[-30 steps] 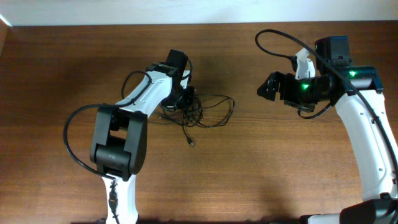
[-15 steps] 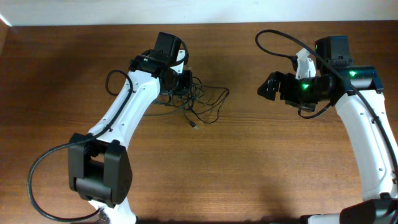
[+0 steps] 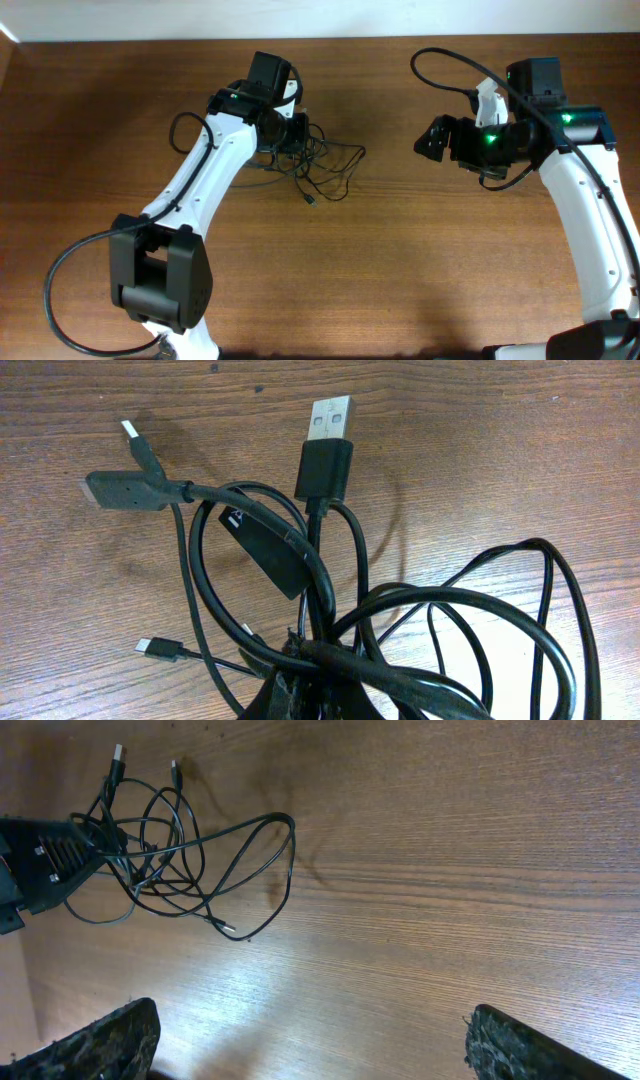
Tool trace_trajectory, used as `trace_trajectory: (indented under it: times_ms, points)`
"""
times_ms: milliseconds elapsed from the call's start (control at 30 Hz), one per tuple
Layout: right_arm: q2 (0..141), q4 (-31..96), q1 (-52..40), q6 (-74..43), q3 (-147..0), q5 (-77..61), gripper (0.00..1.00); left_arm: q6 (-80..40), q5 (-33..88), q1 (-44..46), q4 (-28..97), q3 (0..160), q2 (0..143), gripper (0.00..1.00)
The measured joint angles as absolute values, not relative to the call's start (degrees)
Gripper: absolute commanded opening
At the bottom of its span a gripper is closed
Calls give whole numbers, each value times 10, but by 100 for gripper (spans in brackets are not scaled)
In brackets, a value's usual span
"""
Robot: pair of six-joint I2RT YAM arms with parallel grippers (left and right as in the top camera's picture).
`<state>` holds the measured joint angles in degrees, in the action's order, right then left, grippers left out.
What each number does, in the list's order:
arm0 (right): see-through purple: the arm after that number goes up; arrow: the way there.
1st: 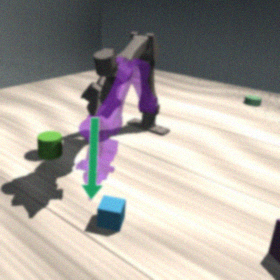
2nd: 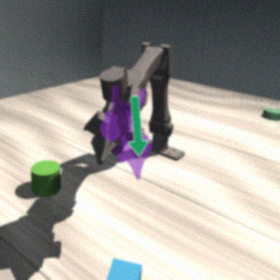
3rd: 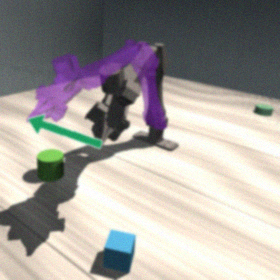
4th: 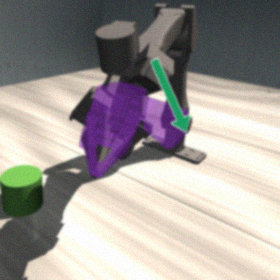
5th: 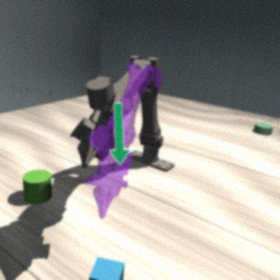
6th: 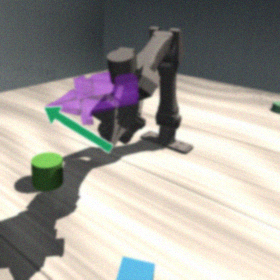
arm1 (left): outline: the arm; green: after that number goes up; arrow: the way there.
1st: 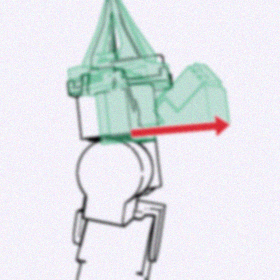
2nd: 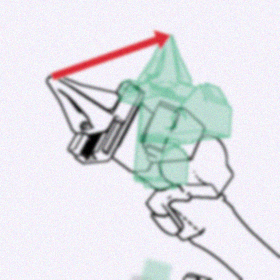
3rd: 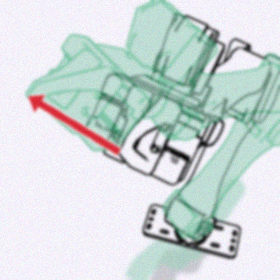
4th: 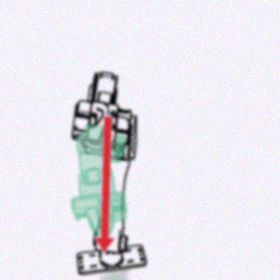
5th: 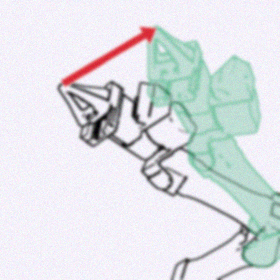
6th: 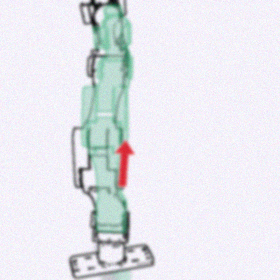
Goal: Untangle cables
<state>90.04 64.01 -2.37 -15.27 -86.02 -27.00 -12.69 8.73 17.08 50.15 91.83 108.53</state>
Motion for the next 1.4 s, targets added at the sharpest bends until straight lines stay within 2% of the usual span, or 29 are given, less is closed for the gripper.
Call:
trace_trajectory:
  times_ms: [300, 1400]
  points:
    - [900, 640, -24, -153, -860, -270, 99, -127, 87, 138, 515, 918, 1085, 0]
    - [900, 636, -24, -152, -860, -270, 99, -142, 127, 138, 547, 918, 1085, 0]
